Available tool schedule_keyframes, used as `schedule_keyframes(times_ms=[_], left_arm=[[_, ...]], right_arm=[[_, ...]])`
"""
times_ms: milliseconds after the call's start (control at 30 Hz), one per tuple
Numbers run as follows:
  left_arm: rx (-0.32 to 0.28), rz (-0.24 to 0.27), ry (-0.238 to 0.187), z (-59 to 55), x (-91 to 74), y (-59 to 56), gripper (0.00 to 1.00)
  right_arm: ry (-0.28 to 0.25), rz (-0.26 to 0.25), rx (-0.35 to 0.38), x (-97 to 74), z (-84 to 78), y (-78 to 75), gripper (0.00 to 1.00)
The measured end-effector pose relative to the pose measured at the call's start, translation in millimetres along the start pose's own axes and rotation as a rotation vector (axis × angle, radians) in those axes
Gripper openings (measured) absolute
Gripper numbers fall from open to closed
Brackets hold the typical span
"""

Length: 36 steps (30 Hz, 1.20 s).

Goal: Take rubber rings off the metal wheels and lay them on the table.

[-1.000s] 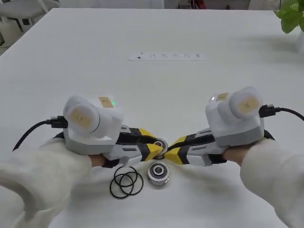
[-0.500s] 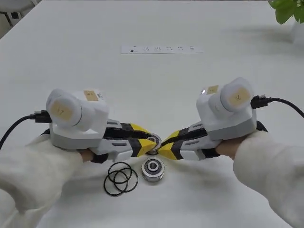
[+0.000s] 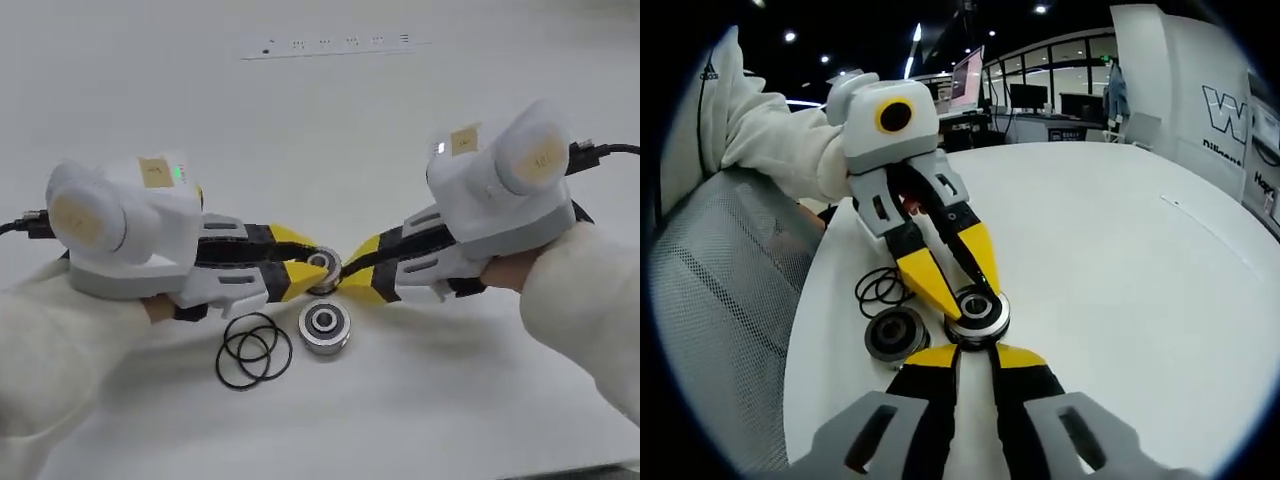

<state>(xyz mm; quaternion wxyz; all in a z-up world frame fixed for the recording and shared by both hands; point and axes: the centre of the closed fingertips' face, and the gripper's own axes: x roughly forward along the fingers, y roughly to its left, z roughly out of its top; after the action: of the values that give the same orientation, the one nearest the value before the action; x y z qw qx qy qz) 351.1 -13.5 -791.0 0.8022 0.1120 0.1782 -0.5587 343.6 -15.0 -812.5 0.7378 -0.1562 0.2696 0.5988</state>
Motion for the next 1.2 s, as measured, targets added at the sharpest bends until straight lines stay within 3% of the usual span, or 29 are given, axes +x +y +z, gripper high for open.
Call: schedule_keyframes(times_ms=[67, 267, 400, 667, 767, 800, 900, 1033, 1200], left_arm=[[0.0, 0.0, 0.001, 0.0, 0.2, 0.2, 0.14], [-0.002, 0.001, -0.004, 0.2, 0.5, 0.8, 0.14], [-0.001, 0.002, -0.009, 0.4, 0.9, 1.2, 0.14], [0.003, 0.007, -0.007, 1.0, 1.2, 1.1, 0.14], [0.003, 0.01, -0.005, 0.7, 0.6, 1.2, 0.14], [0.003, 0.009, -0.006, 0.7, 0.5, 0.9, 0.14], [0.007, 0.01, -0.004, 0.7, 0.3, 0.2, 0.14], [0.007, 0.009, -0.006, 0.7, -0.1, -0.3, 0.14], [0.009, 0.008, -0.007, 0.6, -0.5, -0.3, 0.14]], right_arm=[[-0.011, 0.018, 0.015, 1.6, 1.3, 3.1, 0.17], [-0.035, 0.003, -0.028, 6.0, 5.0, -0.5, 0.21], [-0.047, -0.003, -0.01, 4.5, 6.7, -5.0, 0.18], [-0.037, -0.006, -0.047, 3.0, 6.0, -8.2, 0.12], [-0.033, -0.013, -0.054, 1.3, 4.4, -9.0, 0.05], [-0.033, -0.037, -0.082, -0.3, 4.7, -14.0, 0.01], [-0.033, -0.025, -0.072, -0.5, 4.0, -11.6, 0.01], [-0.033, -0.049, -0.1, -1.8, 5.1, -14.8, 0.08], [-0.05, -0.029, -0.085, -3.3, 5.4, -12.0, 0.1]])
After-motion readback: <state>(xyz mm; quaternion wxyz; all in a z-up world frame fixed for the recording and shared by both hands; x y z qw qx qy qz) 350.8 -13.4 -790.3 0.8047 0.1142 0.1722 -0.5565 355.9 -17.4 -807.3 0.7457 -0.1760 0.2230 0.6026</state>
